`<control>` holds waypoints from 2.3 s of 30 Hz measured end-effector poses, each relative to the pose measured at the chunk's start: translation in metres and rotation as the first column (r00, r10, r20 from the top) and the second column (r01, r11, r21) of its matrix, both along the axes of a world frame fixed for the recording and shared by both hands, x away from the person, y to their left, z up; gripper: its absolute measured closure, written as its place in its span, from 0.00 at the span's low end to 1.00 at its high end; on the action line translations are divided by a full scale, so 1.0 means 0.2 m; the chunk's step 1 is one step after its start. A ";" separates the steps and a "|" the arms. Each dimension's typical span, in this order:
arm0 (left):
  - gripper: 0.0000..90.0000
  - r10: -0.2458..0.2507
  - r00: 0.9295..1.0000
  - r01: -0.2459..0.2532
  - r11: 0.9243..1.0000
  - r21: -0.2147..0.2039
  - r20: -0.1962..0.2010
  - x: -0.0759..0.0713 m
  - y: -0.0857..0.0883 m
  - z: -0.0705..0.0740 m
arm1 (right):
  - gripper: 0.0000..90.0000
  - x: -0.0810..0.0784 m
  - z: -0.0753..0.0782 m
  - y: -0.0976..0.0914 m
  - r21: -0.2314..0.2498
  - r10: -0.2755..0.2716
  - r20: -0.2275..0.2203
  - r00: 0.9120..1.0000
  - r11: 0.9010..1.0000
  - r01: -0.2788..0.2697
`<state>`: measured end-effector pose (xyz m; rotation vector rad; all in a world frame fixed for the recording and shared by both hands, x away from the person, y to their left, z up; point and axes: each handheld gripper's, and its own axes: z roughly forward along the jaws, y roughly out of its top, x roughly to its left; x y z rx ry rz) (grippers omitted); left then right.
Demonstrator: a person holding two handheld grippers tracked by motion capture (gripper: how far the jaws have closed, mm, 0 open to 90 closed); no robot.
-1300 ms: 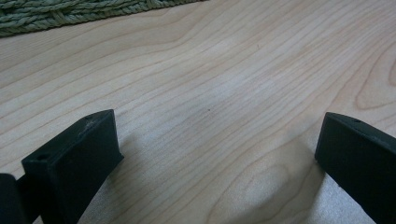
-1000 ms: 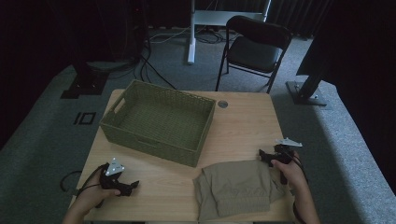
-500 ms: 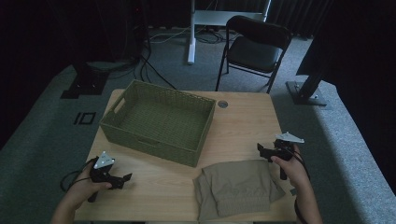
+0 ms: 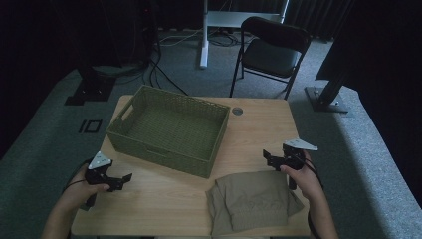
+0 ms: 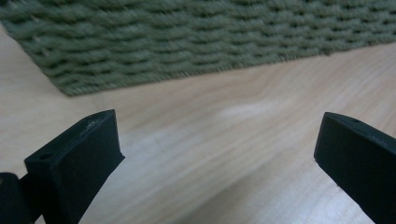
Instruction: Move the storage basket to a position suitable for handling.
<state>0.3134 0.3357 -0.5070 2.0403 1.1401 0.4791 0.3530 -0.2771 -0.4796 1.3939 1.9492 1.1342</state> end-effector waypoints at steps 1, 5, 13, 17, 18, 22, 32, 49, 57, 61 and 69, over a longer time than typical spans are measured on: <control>0.01 0.004 1.000 -0.004 1.000 -0.004 0.009 0.01 0.01 0.01 | 0.13 0.00 0.01 0.02 -0.003 0.008 0.004 1.000 1.000 -0.008; 0.01 0.017 0.999 -0.016 0.999 -0.034 0.032 0.03 0.02 0.06 | 0.13 -0.02 0.05 0.08 0.005 0.045 0.029 0.999 0.999 -0.045; 0.01 0.048 0.997 -0.044 0.997 -0.067 0.062 0.09 0.06 0.14 | 0.13 -0.03 0.08 0.20 0.012 0.099 0.041 0.994 0.995 -0.099; 0.01 0.062 0.994 -0.055 0.996 -0.073 0.091 0.12 0.07 0.20 | 0.13 -0.02 0.10 0.25 0.005 0.119 0.057 0.991 0.993 -0.120; 0.01 0.060 0.994 -0.052 0.996 -0.075 0.096 0.12 0.07 0.21 | 0.13 -0.02 0.11 0.26 0.004 0.126 0.058 0.990 0.992 -0.126; 0.01 0.066 0.991 -0.057 0.995 -0.078 0.120 0.16 0.07 0.27 | 0.13 -0.02 0.11 0.31 0.012 0.148 0.055 0.987 0.989 -0.149; 0.01 0.148 0.974 -0.127 0.984 -0.127 0.173 0.31 0.14 0.37 | 0.13 -0.01 0.14 0.45 0.022 0.190 0.075 0.979 0.981 -0.192; 0.09 0.216 0.967 -0.199 0.971 -0.130 0.132 0.58 0.14 0.32 | 0.13 0.07 0.14 0.72 0.038 0.219 0.057 0.974 0.974 -0.221; 0.28 0.258 0.952 -0.245 0.965 -0.094 0.163 0.67 0.11 0.26 | 0.13 0.12 0.12 0.84 0.047 0.206 0.048 0.977 0.977 -0.208; 0.48 0.270 0.950 -0.257 0.961 -0.098 0.157 0.69 0.09 0.24 | 0.15 0.11 0.11 0.89 0.041 0.197 0.043 0.979 0.979 -0.199; 0.67 0.253 0.963 -0.246 0.966 -0.081 0.090 0.68 0.08 0.22 | 0.25 0.08 0.06 0.95 0.060 0.144 -0.001 0.990 0.988 -0.144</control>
